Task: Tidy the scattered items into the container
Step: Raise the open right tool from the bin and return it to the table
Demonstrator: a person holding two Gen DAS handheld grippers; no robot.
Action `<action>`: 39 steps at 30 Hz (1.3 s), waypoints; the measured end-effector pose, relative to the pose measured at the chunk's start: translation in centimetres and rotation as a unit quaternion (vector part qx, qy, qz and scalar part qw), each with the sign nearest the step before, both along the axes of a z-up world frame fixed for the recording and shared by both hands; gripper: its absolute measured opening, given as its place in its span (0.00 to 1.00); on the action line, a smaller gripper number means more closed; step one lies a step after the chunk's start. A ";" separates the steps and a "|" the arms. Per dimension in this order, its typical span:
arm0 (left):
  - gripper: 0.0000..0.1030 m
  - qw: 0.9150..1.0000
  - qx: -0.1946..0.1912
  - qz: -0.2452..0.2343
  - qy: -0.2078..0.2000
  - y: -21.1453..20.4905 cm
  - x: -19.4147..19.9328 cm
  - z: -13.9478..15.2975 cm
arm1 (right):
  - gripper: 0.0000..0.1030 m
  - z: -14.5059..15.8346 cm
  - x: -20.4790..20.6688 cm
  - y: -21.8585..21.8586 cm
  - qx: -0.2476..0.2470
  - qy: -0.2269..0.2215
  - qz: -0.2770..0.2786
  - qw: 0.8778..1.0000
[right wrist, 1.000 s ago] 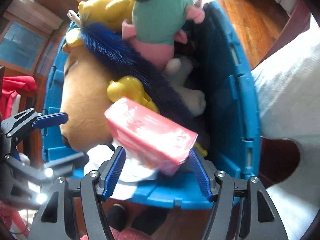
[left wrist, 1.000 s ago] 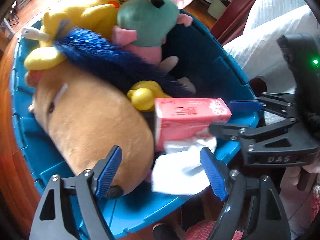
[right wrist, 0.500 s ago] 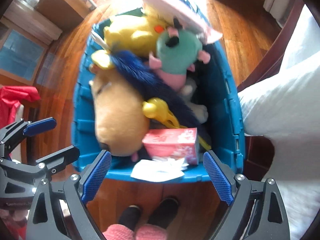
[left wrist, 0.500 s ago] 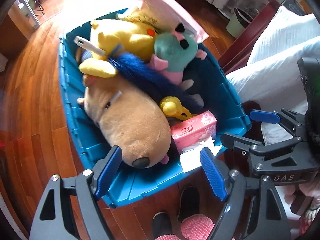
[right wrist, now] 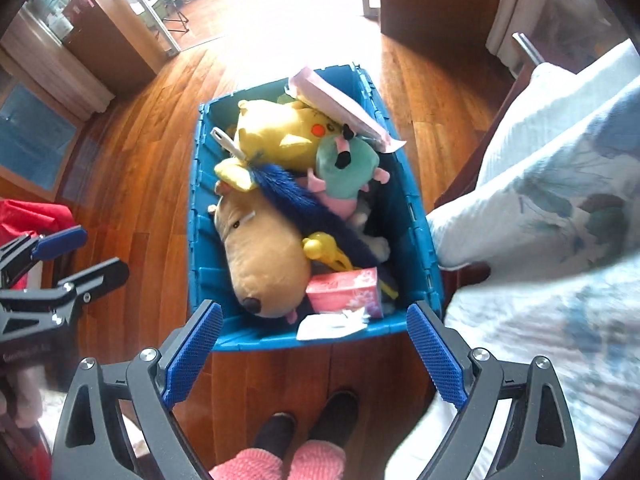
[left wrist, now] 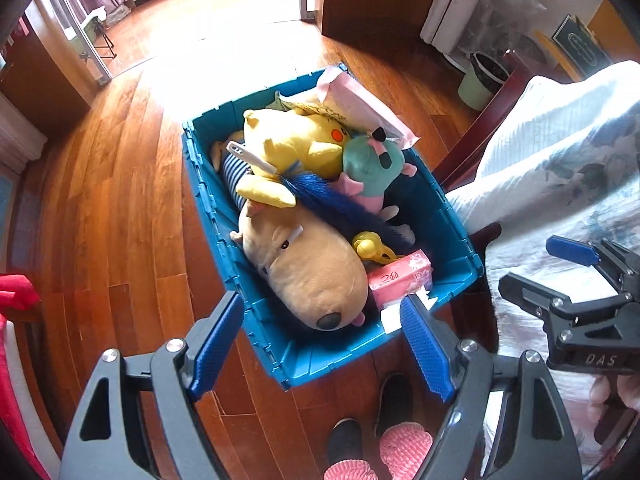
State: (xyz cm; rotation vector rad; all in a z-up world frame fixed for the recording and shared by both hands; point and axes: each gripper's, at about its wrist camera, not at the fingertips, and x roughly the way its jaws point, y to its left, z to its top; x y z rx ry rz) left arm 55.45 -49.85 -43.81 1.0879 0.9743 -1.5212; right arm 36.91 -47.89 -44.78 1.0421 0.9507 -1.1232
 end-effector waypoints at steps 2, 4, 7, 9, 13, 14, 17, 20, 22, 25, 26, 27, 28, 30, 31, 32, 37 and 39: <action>0.78 1.000 -0.004 -0.001 0.004 0.4 0.3 1.5 | 0.92 1.6 0.2 0.8 -0.004 0.001 -0.004 1.000; 0.78 1.000 -0.010 -0.006 0.006 0.8 0.5 3.3 | 0.92 3.3 0.2 1.5 -0.011 0.000 -0.011 1.000; 0.78 1.000 -0.016 -0.017 0.007 1.6 0.4 5.7 | 0.93 5.9 0.3 2.6 -0.021 -0.002 -0.021 1.000; 0.78 1.000 -0.018 -0.024 0.003 2.3 0.2 7.3 | 0.93 7.6 0.3 3.4 -0.028 -0.003 -0.028 0.999; 0.78 0.999 -0.018 -0.030 0.001 3.5 -0.3 10.3 | 0.96 10.9 0.2 4.7 -0.041 -0.005 -0.040 0.998; 0.78 0.999 -0.016 -0.031 0.001 3.7 -0.4 11.0 | 0.97 11.7 0.1 5.1 -0.044 -0.004 -0.043 0.998; 0.78 0.999 -0.017 -0.031 0.003 4.3 -0.7 13.2 | 0.98 13.9 -0.2 6.0 -0.051 -0.004 -0.051 0.997; 0.78 0.999 -0.027 -0.034 0.001 4.9 -0.9 15.6 | 0.98 16.2 -0.5 7.0 -0.058 -0.003 -0.060 0.997; 0.78 0.999 -0.034 -0.035 -0.004 5.2 -1.2 17.1 | 0.98 17.7 -0.7 7.6 -0.063 -0.003 -0.065 0.996; 0.78 0.998 -0.047 -0.047 -0.002 5.8 -1.7 19.2 | 0.98 20.0 -1.0 8.6 -0.070 -0.002 -0.074 0.995; 0.78 0.997 -0.053 -0.052 -0.003 6.0 -2.0 19.9 | 0.98 20.8 -1.1 8.9 -0.072 -0.002 -0.076 0.994; 0.78 0.997 -0.058 -0.057 -0.005 6.2 -2.3 20.6 | 0.98 21.5 -1.2 9.2 -0.075 -0.001 -0.079 0.994; 0.78 0.996 -0.064 -0.062 -0.006 6.4 -2.7 21.2 | 0.98 22.2 -1.5 9.6 -0.078 -0.001 -0.084 0.993; 0.78 0.994 -0.073 -0.081 -0.005 6.7 -3.8 22.4 | 0.98 23.3 -2.2 10.3 -0.085 0.002 -0.097 0.992; 0.78 0.993 -0.077 -0.091 -0.004 6.9 -4.5 23.0 | 0.98 23.8 -2.6 10.7 -0.089 0.004 -0.104 0.991; 0.78 0.992 -0.081 -0.101 -0.003 7.1 -5.1 23.6 | 0.98 24.3 -3.0 11.0 -0.093 0.005 -0.111 0.990; 0.78 0.982 -0.102 -0.156 0.002 8.6 -8.9 26.3 | 0.98 26.5 -5.9 13.7 -0.112 0.017 -0.161 0.980; 0.78 0.977 -0.110 -0.180 0.009 9.4 -10.7 27.2 | 0.98 27.3 -7.3 15.1 -0.119 0.024 -0.185 0.975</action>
